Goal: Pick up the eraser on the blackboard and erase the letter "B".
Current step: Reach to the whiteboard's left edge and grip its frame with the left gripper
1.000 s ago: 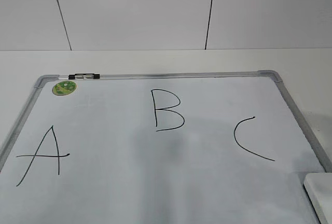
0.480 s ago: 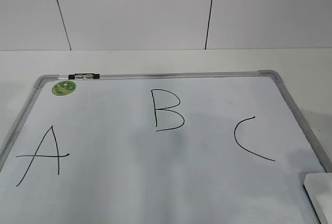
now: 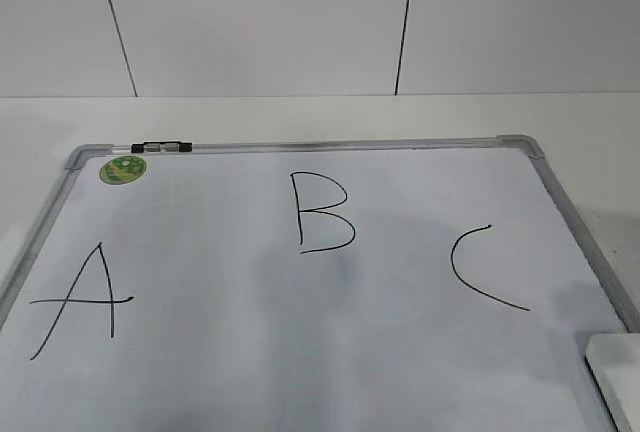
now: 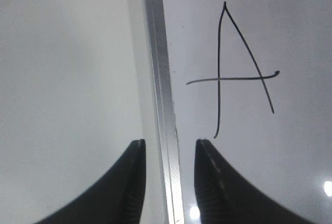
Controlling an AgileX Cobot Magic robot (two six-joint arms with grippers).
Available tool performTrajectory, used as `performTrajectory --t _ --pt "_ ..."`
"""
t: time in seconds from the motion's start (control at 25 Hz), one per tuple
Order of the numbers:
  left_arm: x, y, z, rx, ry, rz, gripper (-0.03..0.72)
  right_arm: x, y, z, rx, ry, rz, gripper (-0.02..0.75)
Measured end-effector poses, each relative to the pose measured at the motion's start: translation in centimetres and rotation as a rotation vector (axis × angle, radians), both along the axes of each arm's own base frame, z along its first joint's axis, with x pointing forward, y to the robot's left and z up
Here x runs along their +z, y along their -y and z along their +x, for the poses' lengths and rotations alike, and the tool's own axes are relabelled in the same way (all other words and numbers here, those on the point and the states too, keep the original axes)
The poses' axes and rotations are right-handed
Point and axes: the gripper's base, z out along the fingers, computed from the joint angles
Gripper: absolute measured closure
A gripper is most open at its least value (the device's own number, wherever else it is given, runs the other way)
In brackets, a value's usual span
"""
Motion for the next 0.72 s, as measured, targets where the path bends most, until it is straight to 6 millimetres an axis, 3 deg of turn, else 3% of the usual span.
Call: performTrajectory --t 0.32,0.6,0.72 --pt "-4.7 -0.3 5.9 -0.003 -0.134 0.01 0.448 0.1 0.0 0.3 -0.007 0.031 -0.001 0.155" --pt "-8.3 -0.4 8.2 -0.018 -0.214 0.03 0.448 0.1 0.1 0.3 -0.008 0.032 -0.003 0.155" --pt "-9.0 0.3 8.6 -0.054 -0.208 0.052 0.448 0.1 0.1 0.3 -0.008 0.033 -0.003 0.155"
